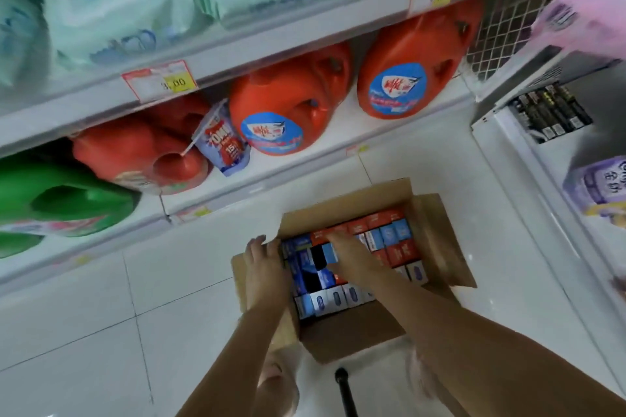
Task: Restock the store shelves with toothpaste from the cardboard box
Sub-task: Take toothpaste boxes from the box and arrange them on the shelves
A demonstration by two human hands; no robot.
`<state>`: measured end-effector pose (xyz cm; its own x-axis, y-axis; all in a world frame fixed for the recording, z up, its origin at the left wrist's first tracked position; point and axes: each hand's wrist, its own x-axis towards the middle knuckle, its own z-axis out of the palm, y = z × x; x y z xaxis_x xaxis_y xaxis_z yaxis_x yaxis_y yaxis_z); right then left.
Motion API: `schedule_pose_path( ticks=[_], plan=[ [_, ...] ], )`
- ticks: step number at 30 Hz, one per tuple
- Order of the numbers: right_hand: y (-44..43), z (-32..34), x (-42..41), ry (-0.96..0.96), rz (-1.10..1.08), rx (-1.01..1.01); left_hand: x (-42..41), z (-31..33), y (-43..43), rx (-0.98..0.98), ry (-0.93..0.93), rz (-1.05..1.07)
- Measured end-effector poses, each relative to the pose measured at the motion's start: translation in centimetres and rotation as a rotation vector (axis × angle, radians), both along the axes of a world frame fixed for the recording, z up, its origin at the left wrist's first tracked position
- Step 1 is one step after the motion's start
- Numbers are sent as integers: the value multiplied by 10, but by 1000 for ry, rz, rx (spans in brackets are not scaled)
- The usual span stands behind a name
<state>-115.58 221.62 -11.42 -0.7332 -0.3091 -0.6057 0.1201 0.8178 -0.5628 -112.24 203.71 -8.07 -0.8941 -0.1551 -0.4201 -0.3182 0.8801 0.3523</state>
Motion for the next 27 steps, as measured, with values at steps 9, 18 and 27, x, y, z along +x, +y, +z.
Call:
schedule_pose_path(
  ticks=[9,18,27],
  plan=[
    [-92,-70,28,-18,-406,6,17,-20,-17,320,16,131],
    [-100,-77,30,-31,-536,199,17,-28,-20,540,-93,227],
    [-104,-77,30,33,-401,344,18,-24,-23,555,-113,216]
  ],
)
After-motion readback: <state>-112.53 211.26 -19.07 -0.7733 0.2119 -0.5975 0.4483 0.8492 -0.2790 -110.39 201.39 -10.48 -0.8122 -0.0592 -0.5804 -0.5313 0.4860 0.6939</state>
